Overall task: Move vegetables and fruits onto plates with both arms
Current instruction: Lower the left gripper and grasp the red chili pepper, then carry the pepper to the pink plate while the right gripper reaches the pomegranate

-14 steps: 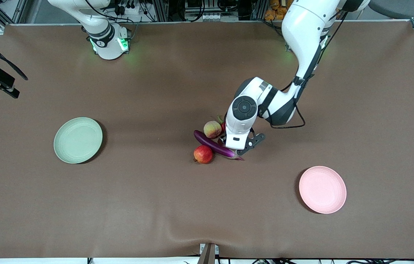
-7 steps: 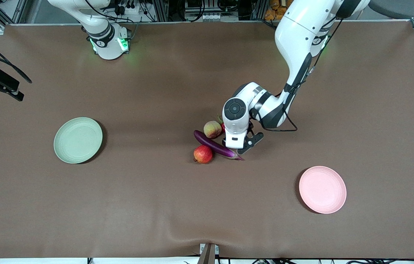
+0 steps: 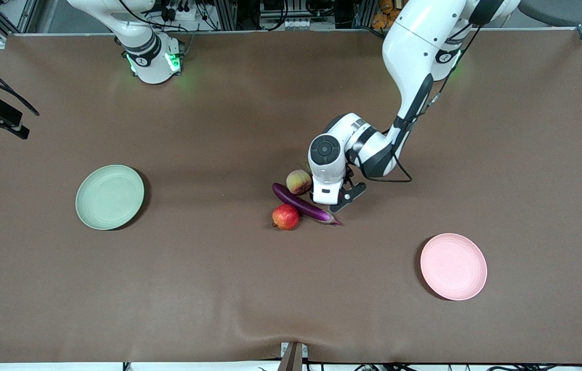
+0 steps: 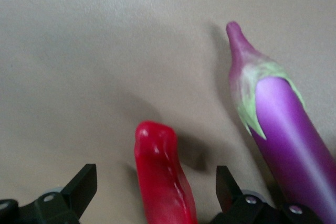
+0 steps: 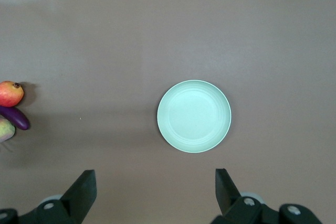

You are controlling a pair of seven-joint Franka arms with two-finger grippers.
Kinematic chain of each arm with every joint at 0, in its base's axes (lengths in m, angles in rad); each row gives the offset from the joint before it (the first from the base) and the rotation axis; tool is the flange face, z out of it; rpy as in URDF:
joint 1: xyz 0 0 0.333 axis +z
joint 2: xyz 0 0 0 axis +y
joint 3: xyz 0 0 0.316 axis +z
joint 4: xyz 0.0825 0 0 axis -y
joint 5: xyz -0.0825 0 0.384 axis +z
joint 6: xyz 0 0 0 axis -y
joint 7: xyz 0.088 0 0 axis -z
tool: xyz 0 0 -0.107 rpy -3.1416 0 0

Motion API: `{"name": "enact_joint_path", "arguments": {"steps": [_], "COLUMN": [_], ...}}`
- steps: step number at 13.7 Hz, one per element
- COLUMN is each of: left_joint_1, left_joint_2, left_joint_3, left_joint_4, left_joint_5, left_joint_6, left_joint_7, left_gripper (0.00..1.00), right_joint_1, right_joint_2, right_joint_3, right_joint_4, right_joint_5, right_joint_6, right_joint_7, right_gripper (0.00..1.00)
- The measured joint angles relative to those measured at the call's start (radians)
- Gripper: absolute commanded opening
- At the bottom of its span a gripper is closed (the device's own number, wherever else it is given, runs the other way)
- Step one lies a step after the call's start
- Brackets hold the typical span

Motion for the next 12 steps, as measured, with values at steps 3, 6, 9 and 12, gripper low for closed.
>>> {"name": "enact_joint_path", "arguments": {"steps": [3,6,9,12], "left_joint_1": [-0.008,-0.010,-0.010,-0.006], "left_joint_2": [0.000,0.000,0.000,-0.004], "left_joint_3": [-0.004,-0.006,-0.006,-0.004], "left_joint_4": [-0.004,-0.009,-0.010,-0.004], "left_joint_5": [0.000,0.000,0.000,0.000], "left_joint_6": [0.000,0.000,0.000,-0.007], "left_joint_7": [-0.058,-0.085,-0.115,-0.136], "left_gripper": [1.00,0.82,0.00,0.00], "right_joint_1": [0.000,0.005,0.008,0.020], "right_joint_2": [0.008,0.045,0.094,0.123], "right_joint_3": [0.002,0.008,0.013,0.018], "right_joint_4": [-0.002,-0.003,-0.003,-0.003], "right_joint_5": [0.000,0.002,0.002,0.003], "right_joint_6": [-0.002,-0.002,-0.001,-0.002], "right_joint_7": [0.000,0.000,0.000,-0.003], "right_gripper": [1.00,1.00,1.00,1.00]}}
